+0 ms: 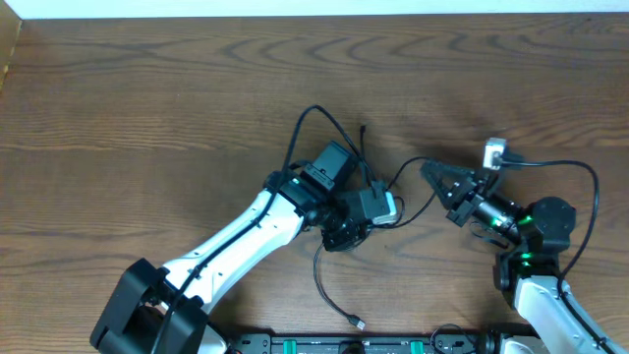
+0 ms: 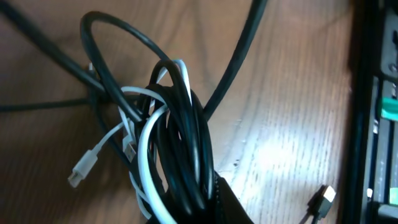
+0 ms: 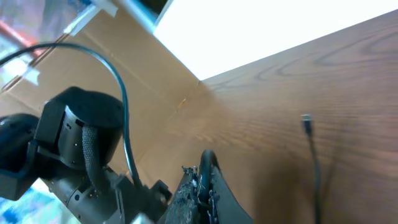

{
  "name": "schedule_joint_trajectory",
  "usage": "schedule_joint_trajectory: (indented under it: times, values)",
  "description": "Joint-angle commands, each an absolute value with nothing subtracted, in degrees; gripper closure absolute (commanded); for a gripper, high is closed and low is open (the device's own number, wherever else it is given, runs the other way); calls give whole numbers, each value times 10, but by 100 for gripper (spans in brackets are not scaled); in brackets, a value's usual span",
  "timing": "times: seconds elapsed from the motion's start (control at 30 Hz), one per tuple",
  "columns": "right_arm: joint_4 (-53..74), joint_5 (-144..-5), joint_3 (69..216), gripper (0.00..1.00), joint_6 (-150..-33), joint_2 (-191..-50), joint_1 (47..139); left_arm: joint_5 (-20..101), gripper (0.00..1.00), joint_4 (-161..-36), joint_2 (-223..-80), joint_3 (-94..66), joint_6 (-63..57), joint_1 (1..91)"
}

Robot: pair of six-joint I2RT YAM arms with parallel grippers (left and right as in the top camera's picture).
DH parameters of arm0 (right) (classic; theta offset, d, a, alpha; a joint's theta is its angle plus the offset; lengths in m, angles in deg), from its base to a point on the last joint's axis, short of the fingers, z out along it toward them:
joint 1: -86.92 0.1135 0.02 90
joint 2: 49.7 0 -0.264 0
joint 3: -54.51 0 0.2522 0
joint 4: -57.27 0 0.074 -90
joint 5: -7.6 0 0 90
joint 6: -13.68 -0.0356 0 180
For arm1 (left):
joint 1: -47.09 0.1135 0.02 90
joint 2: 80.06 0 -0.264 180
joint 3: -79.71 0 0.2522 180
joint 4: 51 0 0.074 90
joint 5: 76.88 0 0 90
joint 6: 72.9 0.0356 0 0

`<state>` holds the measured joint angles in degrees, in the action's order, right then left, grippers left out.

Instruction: Untangle cables

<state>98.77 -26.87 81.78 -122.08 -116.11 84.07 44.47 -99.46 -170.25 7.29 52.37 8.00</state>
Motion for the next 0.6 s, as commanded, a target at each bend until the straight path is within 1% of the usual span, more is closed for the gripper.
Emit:
schedule_joint_trajectory:
  times: [0.0, 0.1, 0.2, 0.4, 0.5, 0.57]
  values:
    - [967, -289, 826, 98, -1198, -1148, 799, 410, 92, -993, -1691, 65, 452, 113]
    - [930, -292, 826, 98, -1173, -1147, 776, 374, 92, -966, -1691, 65, 384, 141]
    - [883, -308, 826, 98, -1154, -1147, 757, 364, 92, -923, -1691, 65, 316, 165]
    - [779, -356, 826, 98, -1152, -1147, 717, 360, 92, -811, -1691, 65, 113, 204]
    - [742, -368, 826, 98, -1148, -1147, 698, 308, 92, -796, -1691, 65, 45, 215]
    - [716, -378, 826, 98, -1148, -1147, 682, 251, 92, -797, -1691, 65, 6, 222]
